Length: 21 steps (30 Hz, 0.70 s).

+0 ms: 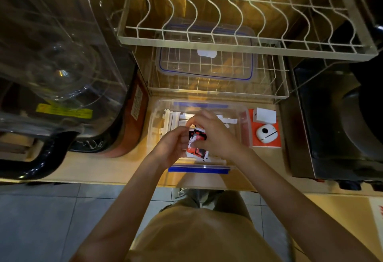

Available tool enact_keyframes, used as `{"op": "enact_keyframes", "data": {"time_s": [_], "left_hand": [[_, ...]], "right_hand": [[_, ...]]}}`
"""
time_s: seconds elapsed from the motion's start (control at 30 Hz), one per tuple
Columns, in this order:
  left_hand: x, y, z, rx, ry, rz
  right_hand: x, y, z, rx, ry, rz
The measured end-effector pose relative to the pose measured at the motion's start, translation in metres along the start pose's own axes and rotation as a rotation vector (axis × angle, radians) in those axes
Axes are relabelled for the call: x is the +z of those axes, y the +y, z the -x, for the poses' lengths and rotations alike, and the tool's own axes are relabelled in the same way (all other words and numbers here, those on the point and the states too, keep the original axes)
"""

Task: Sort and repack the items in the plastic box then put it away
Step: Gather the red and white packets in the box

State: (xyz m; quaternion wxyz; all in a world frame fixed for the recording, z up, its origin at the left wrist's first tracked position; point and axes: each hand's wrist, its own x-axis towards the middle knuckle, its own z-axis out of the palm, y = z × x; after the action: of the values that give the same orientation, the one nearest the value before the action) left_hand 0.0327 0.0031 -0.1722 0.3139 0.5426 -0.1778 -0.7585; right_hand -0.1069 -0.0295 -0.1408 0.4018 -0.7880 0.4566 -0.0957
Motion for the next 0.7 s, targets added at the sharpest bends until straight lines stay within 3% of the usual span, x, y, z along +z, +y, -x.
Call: {"op": "enact_keyframes", "data": {"time_s": [0.13,0.27,0.4,0.57,0.7], "left_hand": [[-0.002,-0.004,-0.001,0.050,0.001,-0.071],[-0.002,-0.005,0.000,0.129,0.160,-0.198],[-0.007,-0.005,0.000,0.245,0.352,-0.265],[-0.012,-0.011,0.000,0.368,0.435,-0.342],[-0.010,-0.013,-0.001,0.420,0.494,-0.451]], "right_hand": [[0.001,0.011,0.004,0.042,0.069,0.042],[-0.001,0.026,0.003,0.209,0.184,-0.253],[0.008,0.059,-0.013,0.388,0.351,-0.117],[0.025,0.063,-0.023,0.494,0.223,0.028],[0.031,0.059,-0.028,0.502,0.234,0.156]]}}
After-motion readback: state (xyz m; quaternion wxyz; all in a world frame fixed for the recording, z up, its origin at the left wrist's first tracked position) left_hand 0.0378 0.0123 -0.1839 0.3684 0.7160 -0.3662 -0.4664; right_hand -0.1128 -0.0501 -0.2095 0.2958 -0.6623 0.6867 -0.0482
